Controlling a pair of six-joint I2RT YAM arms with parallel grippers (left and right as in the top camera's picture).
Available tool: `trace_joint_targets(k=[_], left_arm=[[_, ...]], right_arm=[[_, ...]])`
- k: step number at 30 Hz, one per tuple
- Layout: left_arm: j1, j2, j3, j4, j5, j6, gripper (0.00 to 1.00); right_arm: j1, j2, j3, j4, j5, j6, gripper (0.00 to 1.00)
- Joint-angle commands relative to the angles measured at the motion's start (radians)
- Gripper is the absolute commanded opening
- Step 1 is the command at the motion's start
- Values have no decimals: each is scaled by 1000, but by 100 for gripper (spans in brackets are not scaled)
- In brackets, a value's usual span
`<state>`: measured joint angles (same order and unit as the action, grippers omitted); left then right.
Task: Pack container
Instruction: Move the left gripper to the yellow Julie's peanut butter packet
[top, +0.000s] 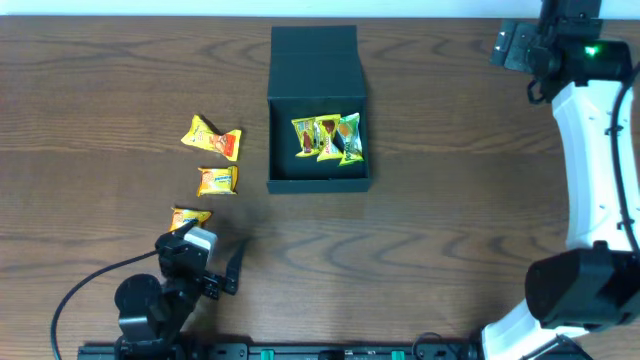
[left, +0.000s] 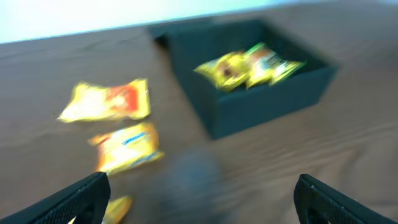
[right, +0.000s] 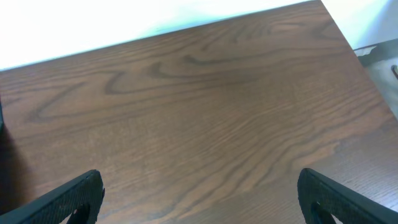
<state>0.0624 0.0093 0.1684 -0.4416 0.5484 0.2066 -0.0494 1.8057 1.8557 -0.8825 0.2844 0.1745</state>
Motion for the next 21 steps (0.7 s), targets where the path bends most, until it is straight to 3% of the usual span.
trace_joint_targets(k=[1, 6, 9, 11, 14, 18, 21], left_arm=[[-4, -6, -8, 21, 188, -113, 96], [-3, -5, -8, 300, 197, -190, 95], [-3, 3, -8, 449, -26, -337, 95], [-3, 33, -5, 495, -51, -350, 96], [-3, 163, 55, 502, -48, -368, 95], [-2, 464, 246, 460, -90, -362, 95], [-2, 711, 425, 369, -142, -468, 95]], right_arm=[[-6, 12, -3, 14, 4, -12, 99], [-6, 12, -3, 37, 3, -11, 99], [-5, 12, -3, 33, -13, -12, 99], [-5, 12, -3, 36, -40, -11, 99], [-5, 12, -3, 48, -57, -11, 99], [-3, 12, -3, 58, -57, -11, 99], [-3, 12, -3, 44, -57, -11, 99]])
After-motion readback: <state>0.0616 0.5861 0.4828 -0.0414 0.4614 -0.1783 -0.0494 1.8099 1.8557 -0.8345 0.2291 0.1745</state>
